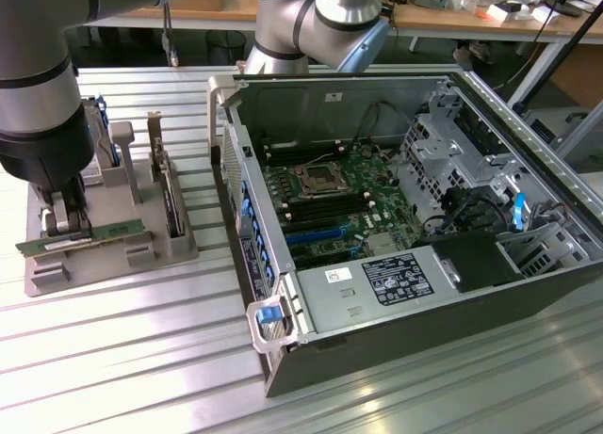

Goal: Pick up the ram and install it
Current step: 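Pick up the ram and move it above insertion slot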

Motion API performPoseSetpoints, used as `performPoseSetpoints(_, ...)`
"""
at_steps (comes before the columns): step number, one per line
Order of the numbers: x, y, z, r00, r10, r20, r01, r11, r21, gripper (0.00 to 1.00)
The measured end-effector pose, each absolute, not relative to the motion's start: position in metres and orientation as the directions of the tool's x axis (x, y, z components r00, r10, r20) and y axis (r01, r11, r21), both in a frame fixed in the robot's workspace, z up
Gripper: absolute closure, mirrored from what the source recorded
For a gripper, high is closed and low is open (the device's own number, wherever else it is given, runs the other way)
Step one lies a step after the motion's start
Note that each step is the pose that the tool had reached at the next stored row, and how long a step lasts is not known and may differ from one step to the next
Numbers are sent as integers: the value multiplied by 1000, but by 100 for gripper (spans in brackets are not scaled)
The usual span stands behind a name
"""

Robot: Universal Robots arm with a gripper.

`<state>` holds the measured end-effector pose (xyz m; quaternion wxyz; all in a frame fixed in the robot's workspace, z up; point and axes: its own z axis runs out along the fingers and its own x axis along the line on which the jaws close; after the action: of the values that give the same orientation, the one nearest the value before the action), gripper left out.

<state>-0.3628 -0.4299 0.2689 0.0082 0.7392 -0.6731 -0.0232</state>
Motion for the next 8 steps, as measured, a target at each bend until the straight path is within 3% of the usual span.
performPoseSetpoints(8, -363, -430, 275, 93, -995, -23, -995, -94, 43, 88)
